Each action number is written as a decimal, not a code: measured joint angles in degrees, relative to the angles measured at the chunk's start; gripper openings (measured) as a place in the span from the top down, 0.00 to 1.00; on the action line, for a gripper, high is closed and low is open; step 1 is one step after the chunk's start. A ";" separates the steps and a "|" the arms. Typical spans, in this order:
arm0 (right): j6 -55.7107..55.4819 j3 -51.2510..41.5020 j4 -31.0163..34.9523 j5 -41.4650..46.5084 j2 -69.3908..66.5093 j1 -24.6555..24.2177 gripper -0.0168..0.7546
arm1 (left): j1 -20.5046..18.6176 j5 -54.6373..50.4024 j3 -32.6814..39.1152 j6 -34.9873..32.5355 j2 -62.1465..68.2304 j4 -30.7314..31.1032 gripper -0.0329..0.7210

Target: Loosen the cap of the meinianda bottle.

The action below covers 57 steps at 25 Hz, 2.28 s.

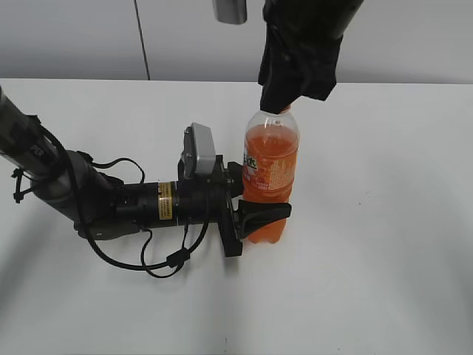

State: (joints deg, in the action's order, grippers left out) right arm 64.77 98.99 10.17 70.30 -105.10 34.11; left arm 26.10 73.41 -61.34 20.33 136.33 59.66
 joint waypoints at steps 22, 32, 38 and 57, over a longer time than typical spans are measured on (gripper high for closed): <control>-11.46 1.59 -2.30 -0.07 0.00 0.10 0.21 | 0.00 0.00 0.00 -0.01 0.00 0.02 0.45; -47.56 7.59 -2.74 -0.05 0.78 0.10 0.24 | 0.00 0.00 0.00 -0.01 0.00 -0.04 0.45; -65.83 7.89 -2.50 -0.10 1.38 0.10 0.24 | 0.00 0.00 0.00 -0.01 0.00 -0.04 0.45; -69.27 0.36 -2.44 -0.21 1.69 0.10 0.24 | 0.00 0.00 0.00 -0.01 0.00 -0.09 0.45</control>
State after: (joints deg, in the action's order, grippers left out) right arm -4.50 99.36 7.74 70.09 -103.41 34.21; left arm 26.10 73.41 -61.34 20.31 136.33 59.57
